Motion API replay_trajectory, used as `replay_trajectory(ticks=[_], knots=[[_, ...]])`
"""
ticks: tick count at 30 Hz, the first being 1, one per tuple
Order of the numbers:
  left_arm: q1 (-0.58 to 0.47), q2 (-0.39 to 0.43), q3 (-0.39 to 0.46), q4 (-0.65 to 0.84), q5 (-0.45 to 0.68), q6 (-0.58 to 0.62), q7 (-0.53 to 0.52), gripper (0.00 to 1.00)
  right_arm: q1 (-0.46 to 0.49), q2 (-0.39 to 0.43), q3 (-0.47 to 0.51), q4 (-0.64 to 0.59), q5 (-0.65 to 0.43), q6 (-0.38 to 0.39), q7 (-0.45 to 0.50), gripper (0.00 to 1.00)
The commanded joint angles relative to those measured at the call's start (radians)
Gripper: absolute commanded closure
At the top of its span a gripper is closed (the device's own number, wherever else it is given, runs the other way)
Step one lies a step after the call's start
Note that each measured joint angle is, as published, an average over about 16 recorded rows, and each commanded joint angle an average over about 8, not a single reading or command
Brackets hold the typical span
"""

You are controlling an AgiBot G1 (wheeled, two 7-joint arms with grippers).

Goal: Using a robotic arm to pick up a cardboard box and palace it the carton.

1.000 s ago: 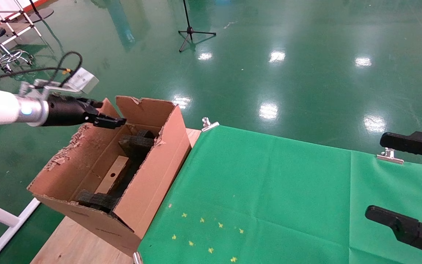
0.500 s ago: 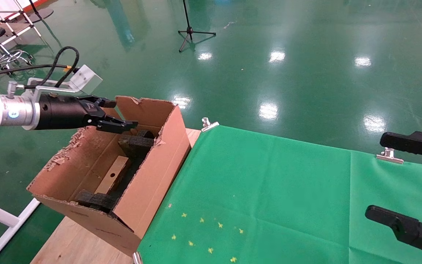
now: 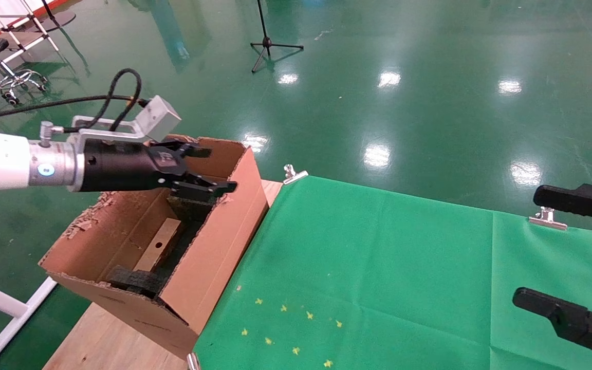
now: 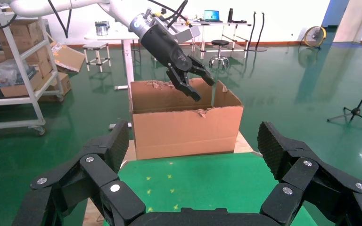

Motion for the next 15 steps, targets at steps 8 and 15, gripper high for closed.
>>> replay_trajectory(ticks=[8,15], knots=[[0.098,0.021,-0.122,-0.075,-0.071,0.070,0.039,0.00,0.000,0.000,0.000,0.000,0.000,0.000,0.000,0.00],[0.172,0.036,-0.214,-0.132,-0.124,0.123,0.068,0.00,0.000,0.000,0.000,0.000,0.000,0.000,0.000,0.00]])
